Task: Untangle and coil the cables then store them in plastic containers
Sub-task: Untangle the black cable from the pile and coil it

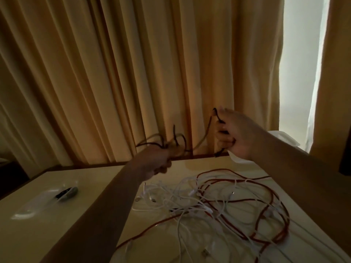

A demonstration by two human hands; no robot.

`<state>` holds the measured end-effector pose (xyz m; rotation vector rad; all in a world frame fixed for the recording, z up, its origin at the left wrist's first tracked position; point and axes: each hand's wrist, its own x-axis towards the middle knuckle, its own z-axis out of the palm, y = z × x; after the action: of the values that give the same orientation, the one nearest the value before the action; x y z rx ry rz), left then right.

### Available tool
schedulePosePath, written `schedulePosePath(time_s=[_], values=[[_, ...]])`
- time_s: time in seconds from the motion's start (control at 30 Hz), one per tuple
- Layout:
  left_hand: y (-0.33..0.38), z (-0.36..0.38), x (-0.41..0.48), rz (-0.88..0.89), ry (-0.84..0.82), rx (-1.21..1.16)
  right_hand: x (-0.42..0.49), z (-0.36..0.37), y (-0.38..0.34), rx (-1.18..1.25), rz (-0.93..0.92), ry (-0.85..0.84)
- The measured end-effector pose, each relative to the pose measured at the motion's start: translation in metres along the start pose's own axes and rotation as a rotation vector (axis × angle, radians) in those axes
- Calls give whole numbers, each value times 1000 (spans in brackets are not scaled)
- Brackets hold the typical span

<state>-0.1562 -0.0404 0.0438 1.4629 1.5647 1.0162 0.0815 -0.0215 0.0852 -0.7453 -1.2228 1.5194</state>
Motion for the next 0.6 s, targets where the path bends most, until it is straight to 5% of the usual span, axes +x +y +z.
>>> schedulePosePath(time_s=[0.17,0.37,0.47,0.6], values=[[-11,23,-6,-34,-341,887,-6,-33,24,68,132,11],[22,-5,-19,-225,-493,1526,-26,-67,25,-346,37,182],[59,-22,-42,-130,-468,1285,-31,-76,23,-514,26,162],[78,32,-46,633,-7,785,-32,-65,24,-401,37,-26]])
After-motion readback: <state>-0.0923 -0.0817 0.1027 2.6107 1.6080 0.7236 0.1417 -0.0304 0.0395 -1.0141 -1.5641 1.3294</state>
